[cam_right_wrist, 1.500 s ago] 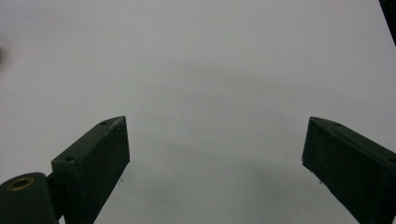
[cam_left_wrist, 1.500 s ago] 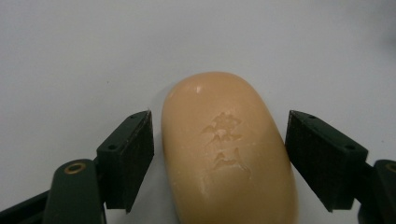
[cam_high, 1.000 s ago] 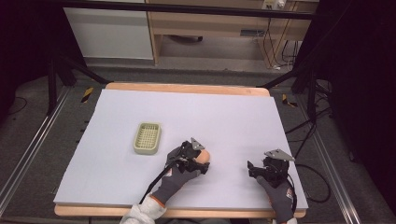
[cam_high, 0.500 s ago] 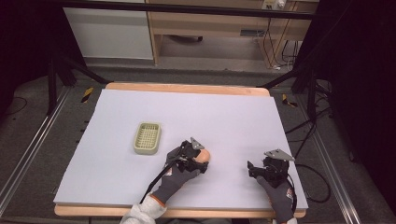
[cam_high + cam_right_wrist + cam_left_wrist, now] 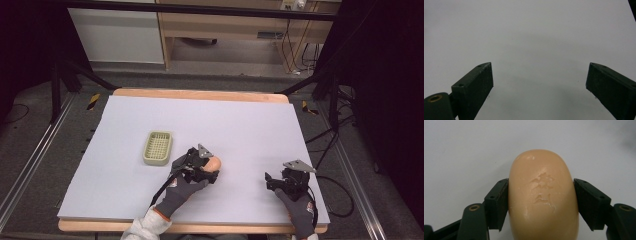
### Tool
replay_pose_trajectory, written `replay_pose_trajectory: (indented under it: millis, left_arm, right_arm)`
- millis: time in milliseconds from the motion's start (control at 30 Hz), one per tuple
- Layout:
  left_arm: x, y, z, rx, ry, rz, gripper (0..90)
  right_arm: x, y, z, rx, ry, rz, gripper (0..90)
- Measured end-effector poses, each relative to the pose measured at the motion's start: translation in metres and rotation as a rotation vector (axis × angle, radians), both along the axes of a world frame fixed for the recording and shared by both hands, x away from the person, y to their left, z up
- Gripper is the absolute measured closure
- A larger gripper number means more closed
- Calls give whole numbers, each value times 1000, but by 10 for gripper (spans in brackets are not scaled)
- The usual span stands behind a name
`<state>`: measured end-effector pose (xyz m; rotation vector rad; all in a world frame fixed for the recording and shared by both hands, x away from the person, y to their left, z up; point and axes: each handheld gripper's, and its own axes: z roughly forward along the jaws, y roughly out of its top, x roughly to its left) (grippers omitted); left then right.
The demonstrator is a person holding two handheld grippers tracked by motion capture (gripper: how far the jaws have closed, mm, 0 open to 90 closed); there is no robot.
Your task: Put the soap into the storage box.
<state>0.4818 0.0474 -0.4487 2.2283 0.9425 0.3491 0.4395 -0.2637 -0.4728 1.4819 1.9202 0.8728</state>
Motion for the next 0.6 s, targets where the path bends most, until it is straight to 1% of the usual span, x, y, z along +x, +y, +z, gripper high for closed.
replay_pose_trajectory:
  millis: [67,133,167,233,267,400,467,533,567,600]
  left_arm:
    - [-1,7,4,-2,-5,1,314]
    - [-1,8,5,-4,-7,4,314]
    - [-2,13,7,-10,-12,5,314]
    - [-2,15,9,-9,-11,7,314]
    - [-3,19,11,-10,-9,7,314]
    - [-5,26,13,-8,-14,6,315]
    - [-7,33,16,-13,-17,10,315]
    - [-7,35,16,-15,-15,13,315]
    - [-9,40,18,-20,-17,18,315]
    - [-9,40,18,-20,-17,18,316]
  right_arm:
    - [0,0,0,0,0,-1,78]
    - [0,0,0,0,0,-2,78]
    - [0,0,0,0,0,-1,78]
    - [0,0,0,0,0,-1,78]
    - [0,0,0,0,1,-1,78]
    - [0,0,0,0,1,-1,78]
    - [0,0,0,0,1,-2,78]
    - [0,0,0,0,2,-1,78]
    - [0,0,0,-1,1,-1,78]
    - [0,0,0,-1,1,-1,78]
